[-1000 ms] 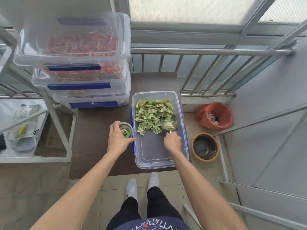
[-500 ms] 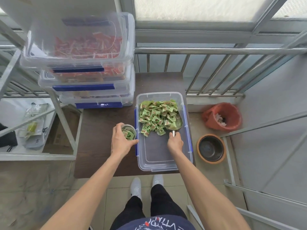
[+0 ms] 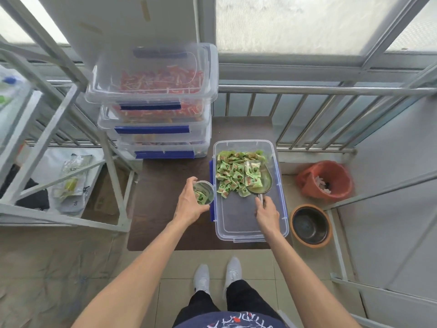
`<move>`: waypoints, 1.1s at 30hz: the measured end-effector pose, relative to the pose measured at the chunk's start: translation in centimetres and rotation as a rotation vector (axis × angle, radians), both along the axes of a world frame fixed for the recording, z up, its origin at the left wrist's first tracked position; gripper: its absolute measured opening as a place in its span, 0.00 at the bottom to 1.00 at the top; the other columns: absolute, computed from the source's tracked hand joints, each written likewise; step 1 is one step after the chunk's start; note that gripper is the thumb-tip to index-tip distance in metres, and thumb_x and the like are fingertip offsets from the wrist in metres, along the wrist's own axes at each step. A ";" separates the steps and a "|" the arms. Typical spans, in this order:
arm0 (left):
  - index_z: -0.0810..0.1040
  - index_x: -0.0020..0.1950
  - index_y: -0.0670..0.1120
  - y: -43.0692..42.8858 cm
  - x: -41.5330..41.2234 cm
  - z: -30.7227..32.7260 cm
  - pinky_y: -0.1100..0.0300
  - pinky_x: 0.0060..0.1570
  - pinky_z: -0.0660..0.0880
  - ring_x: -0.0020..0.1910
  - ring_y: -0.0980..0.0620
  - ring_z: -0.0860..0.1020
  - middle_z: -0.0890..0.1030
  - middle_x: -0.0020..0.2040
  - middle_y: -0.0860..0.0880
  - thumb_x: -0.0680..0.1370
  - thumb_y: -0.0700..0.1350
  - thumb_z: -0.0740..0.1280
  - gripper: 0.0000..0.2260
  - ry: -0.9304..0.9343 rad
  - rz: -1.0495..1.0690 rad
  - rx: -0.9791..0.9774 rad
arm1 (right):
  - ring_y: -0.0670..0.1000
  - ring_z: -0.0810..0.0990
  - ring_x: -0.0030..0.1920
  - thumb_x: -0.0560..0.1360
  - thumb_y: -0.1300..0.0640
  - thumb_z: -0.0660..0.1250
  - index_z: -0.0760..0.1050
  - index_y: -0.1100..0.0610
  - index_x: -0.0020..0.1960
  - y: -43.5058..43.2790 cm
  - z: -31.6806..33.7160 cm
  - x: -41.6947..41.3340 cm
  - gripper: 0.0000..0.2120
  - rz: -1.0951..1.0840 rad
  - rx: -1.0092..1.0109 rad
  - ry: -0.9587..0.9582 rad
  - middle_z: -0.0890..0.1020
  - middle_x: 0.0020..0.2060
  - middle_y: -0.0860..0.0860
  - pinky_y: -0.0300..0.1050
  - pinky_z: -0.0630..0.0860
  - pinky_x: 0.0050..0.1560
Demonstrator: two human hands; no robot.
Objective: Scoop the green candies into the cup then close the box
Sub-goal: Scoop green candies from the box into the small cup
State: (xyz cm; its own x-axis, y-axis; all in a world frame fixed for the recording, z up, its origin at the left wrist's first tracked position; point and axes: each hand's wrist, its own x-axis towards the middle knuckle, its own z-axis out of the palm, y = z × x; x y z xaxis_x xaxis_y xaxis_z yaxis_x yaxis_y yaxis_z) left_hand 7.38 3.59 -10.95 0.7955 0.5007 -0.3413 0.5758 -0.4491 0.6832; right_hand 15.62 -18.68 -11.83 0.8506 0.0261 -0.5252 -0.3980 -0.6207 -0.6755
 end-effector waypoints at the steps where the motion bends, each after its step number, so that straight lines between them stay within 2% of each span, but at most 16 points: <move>1: 0.63 0.71 0.53 0.1 -0.2 -0.1 0.53 0.62 0.75 0.63 0.48 0.76 0.76 0.65 0.48 0.66 0.42 0.82 0.40 -0.003 -0.001 -0.001 | 0.60 0.79 0.46 0.84 0.47 0.58 0.71 0.57 0.46 -0.1 0.5 -0.3 0.15 0.032 -0.007 -0.011 0.81 0.40 0.56 0.52 0.71 0.43; 5: 0.67 0.69 0.52 0.1 -0.9 -0.2 0.53 0.61 0.75 0.63 0.48 0.76 0.77 0.64 0.48 0.66 0.43 0.83 0.37 -0.022 -0.025 -0.001 | 0.55 0.79 0.38 0.84 0.48 0.60 0.71 0.56 0.42 -0.3 2.8 -1.5 0.16 0.183 -0.014 -0.041 0.82 0.35 0.54 0.50 0.71 0.39; 8: 0.68 0.69 0.53 0.2 -1.1 -0.3 0.50 0.63 0.76 0.63 0.48 0.77 0.77 0.64 0.49 0.65 0.44 0.84 0.37 -0.041 -0.036 -0.015 | 0.51 0.76 0.34 0.84 0.48 0.61 0.74 0.59 0.45 -0.1 5.0 -2.4 0.15 0.300 -0.012 -0.020 0.80 0.32 0.51 0.48 0.71 0.37; 11: 0.69 0.70 0.53 0.4 -1.3 -0.5 0.48 0.64 0.76 0.64 0.47 0.76 0.77 0.65 0.49 0.65 0.43 0.84 0.38 -0.053 -0.037 -0.040 | 0.49 0.75 0.32 0.83 0.48 0.63 0.76 0.59 0.46 0.3 6.7 -3.2 0.15 0.391 -0.043 -0.012 0.80 0.31 0.50 0.47 0.71 0.37; 16: 0.70 0.70 0.53 0.8 -1.6 -0.5 0.51 0.63 0.75 0.63 0.48 0.77 0.79 0.64 0.51 0.65 0.42 0.83 0.38 -0.060 -0.028 -0.099 | 0.51 0.76 0.31 0.82 0.48 0.63 0.72 0.53 0.39 2.0 9.3 -4.0 0.15 0.482 -0.111 -0.012 0.79 0.31 0.50 0.47 0.72 0.35; 21: 0.71 0.67 0.56 1.7 -2.0 -0.7 0.50 0.62 0.77 0.59 0.50 0.80 0.81 0.60 0.52 0.64 0.46 0.83 0.36 -0.070 0.009 -0.138 | 0.58 0.81 0.39 0.80 0.43 0.60 0.74 0.56 0.40 3.8 10.5 -4.1 0.18 0.592 -0.287 -0.054 0.82 0.39 0.56 0.50 0.71 0.36; 23: 0.71 0.67 0.57 2.0 -2.1 -0.7 0.49 0.62 0.78 0.59 0.50 0.80 0.82 0.60 0.52 0.64 0.46 0.83 0.35 -0.063 0.013 -0.146 | 0.60 0.81 0.40 0.80 0.44 0.61 0.75 0.57 0.39 4.5 11.0 -4.1 0.19 0.619 -0.331 -0.070 0.82 0.40 0.57 0.49 0.69 0.35; 25: 0.71 0.67 0.58 2.2 -2.1 -0.9 0.48 0.61 0.78 0.59 0.50 0.80 0.82 0.59 0.52 0.64 0.47 0.83 0.35 -0.067 0.009 -0.139 | 0.63 0.81 0.42 0.79 0.46 0.61 0.74 0.58 0.38 5.4 11.6 -4.3 0.18 0.639 -0.374 -0.083 0.82 0.42 0.60 0.50 0.73 0.38; 29: 0.72 0.70 0.55 1.8 -1.9 -0.7 0.50 0.60 0.78 0.59 0.49 0.79 0.81 0.61 0.50 0.68 0.44 0.80 0.33 -0.074 -0.013 -0.118 | 0.67 0.79 0.53 0.80 0.52 0.60 0.77 0.62 0.53 7.2 12.7 -4.3 0.14 0.691 -0.490 -0.122 0.81 0.53 0.63 0.53 0.77 0.51; 33: 0.71 0.72 0.55 1.7 -1.7 -0.8 0.55 0.61 0.77 0.61 0.48 0.79 0.79 0.66 0.50 0.71 0.40 0.77 0.32 -0.085 -0.027 -0.073 | 0.66 0.78 0.58 0.80 0.55 0.59 0.77 0.62 0.59 8.7 13.4 -4.6 0.14 0.707 -0.555 -0.134 0.80 0.59 0.64 0.52 0.75 0.53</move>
State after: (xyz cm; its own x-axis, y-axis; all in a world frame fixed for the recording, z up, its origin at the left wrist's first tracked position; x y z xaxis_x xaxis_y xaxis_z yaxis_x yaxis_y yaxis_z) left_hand 5.71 5.32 -11.78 0.8361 0.4547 -0.3068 0.5027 -0.4113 0.7604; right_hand 11.04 -10.03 1.56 0.7873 0.3382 -0.5156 0.2601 -0.9403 -0.2197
